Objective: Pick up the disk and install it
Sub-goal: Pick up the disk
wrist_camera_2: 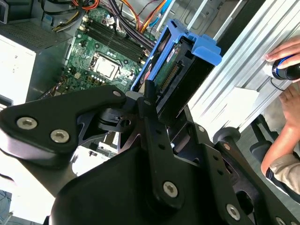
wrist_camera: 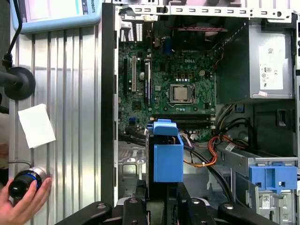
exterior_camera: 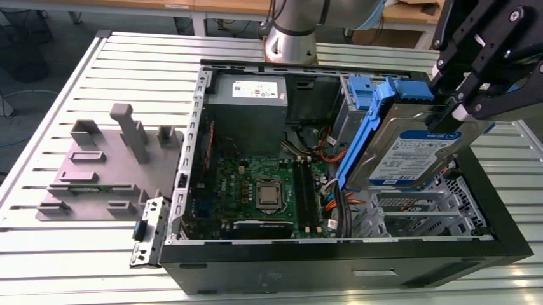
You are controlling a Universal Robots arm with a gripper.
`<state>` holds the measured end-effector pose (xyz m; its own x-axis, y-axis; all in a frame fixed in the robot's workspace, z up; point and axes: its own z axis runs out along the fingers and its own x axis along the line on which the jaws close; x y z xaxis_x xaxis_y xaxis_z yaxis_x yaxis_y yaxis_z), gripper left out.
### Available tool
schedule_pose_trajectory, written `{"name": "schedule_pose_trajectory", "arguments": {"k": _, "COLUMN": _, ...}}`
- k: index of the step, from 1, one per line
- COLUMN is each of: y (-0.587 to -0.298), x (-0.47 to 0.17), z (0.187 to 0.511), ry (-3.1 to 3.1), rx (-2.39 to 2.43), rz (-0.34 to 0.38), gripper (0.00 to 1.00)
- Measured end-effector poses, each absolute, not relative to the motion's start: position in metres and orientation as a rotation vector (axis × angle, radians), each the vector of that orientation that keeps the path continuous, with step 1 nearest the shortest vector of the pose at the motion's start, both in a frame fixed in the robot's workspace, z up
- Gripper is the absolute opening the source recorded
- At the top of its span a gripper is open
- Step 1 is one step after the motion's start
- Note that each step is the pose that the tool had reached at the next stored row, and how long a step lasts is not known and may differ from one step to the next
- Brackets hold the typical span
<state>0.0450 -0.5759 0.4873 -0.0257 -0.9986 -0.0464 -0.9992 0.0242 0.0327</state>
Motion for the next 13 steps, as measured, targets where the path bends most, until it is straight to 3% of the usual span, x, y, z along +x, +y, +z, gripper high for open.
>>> {"name": "schedule_pose_trajectory", "arguments": {"k": 13, "y": -0.576, "x": 0.0512, "z": 0.4781, "ry": 2.248, "rx": -2.192, "rz": 0.085, "gripper": 0.35}}
